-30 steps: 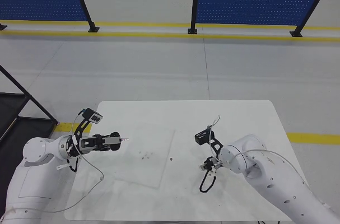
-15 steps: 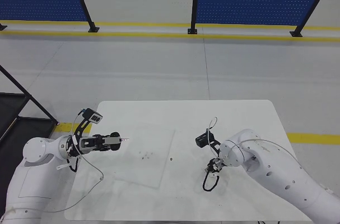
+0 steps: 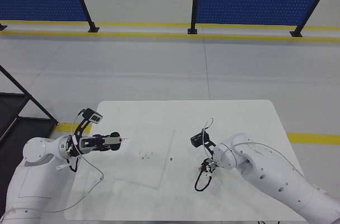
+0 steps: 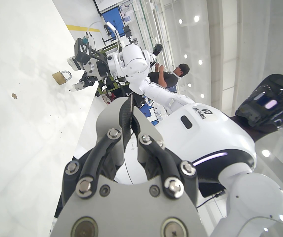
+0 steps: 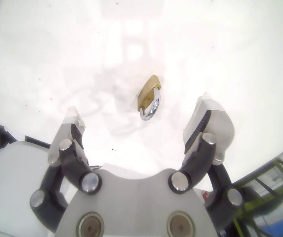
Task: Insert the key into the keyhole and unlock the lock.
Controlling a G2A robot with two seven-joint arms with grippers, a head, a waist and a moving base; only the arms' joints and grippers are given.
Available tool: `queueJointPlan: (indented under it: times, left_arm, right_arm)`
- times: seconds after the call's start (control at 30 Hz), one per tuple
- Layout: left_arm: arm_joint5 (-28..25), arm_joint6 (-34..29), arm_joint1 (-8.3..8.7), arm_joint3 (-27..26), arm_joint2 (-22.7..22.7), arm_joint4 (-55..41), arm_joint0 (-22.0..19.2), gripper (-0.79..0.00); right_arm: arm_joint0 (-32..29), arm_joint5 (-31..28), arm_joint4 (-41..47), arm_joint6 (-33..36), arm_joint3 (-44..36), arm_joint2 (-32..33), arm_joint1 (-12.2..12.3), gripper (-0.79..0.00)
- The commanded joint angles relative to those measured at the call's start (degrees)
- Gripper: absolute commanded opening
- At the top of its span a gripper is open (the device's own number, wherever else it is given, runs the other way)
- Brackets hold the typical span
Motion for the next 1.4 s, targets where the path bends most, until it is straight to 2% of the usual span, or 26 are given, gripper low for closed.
queueJointPlan:
  times: [0.0,0.93,1.03,1.1,1.13,1.17,1.37]
  left_arm:
    - [0.0,0.0,0.0,0.0,0.0,0.0,0.0,-0.785]
    - [0.0,0.0,0.0,0.0,0.0,0.0,0.0,-0.785]
    - [0.0,0.0,0.0,0.0,0.0,0.0,0.0,-0.785]
    - [0.0,0.0,0.0,0.0,0.0,0.0,0.0,-0.785]
    - [0.0,0.0,0.0,0.0,0.0,0.0,0.0,-0.785]
    - [0.0,0.0,0.0,0.0,0.0,0.0,0.0,-0.785]
    - [0.0,0.0,0.0,0.0,0.0,0.0,0.0,-0.785]
  right_arm:
    - [-0.23,0.04,-0.27,-0.03,0.46,-0.23,-0.2,0.0]
    - [-1.2,0.01,-0.9,-0.01,6.74,-0.21,-3.22,0.0]
    - [-1.3,0.0,-0.87,-0.01,7.48,0.11,-3.47,-0.203]
    - [-1.42,-0.01,-0.98,-0.04,7.83,0.3,-3.61,-0.277]
    - [-1.48,0.11,-1.04,-0.11,8.07,0.45,-3.67,-0.36]
    - [-1.56,0.15,-1.1,-0.15,8.19,0.54,-3.74,-0.394]
    - [-1.88,0.23,-1.57,-0.23,9.12,1.11,-4.06,-0.44]
